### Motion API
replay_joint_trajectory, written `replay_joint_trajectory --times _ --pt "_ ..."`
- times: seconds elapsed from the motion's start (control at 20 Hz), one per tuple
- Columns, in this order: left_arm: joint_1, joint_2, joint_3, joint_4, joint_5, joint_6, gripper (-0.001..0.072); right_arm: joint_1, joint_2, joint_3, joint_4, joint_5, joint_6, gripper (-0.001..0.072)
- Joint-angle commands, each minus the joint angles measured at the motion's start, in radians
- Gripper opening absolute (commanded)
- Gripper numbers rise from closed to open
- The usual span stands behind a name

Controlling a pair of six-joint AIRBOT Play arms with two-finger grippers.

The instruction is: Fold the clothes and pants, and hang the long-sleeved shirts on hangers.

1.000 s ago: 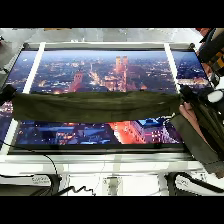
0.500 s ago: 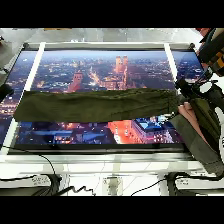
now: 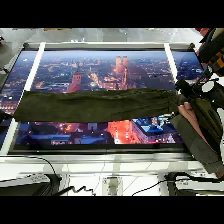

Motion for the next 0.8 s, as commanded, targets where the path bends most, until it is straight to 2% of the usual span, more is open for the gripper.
replay_joint_trajectory --times 0.0,0.1,0.25,0.55,0.6,0.65,0.7,0.75 --pt "0.011 -0.051 -0.078 -0.244 0.078 0.107 0.0653 0.006 0.002 0.001 0.012 0.064 -0.028 0.0492" --pt "-0.026 -0.098 -0.078 -0.357 0.126 0.192 0.0652 0.023 0.002 0.002 0.032 0.111 -0.130 0.0492" --pt "-0.097 -0.162 -0.078 -0.465 0.276 0.251 0.0653 0.069 0.002 0.002 0.033 0.113 -0.141 0.0491" --pt "-0.244 -0.210 -0.059 -0.465 0.551 0.251 0.0638 0.219 0.002 0.082 0.029 0.102 -0.234 0.0491" --pt "-0.263 -0.210 -0.036 -0.462 0.575 0.251 0.0484 0.240 0.002 0.105 0.029 0.096 -0.233 0.0488" --pt "-0.277 -0.210 -0.010 -0.461 0.586 0.251 0.0153 0.263 0.002 0.125 0.029 0.076 -0.233 0.0461" --pt "-0.291 -0.210 0.022 -0.458 0.586 0.254 0.0026 0.283 0.002 0.139 0.029 0.042 -0.233 0.0446" --pt "-0.303 -0.207 0.056 -0.453 0.577 0.255 0.0028 0.304 0.002 0.146 0.029 -0.012 -0.233 0.0446"
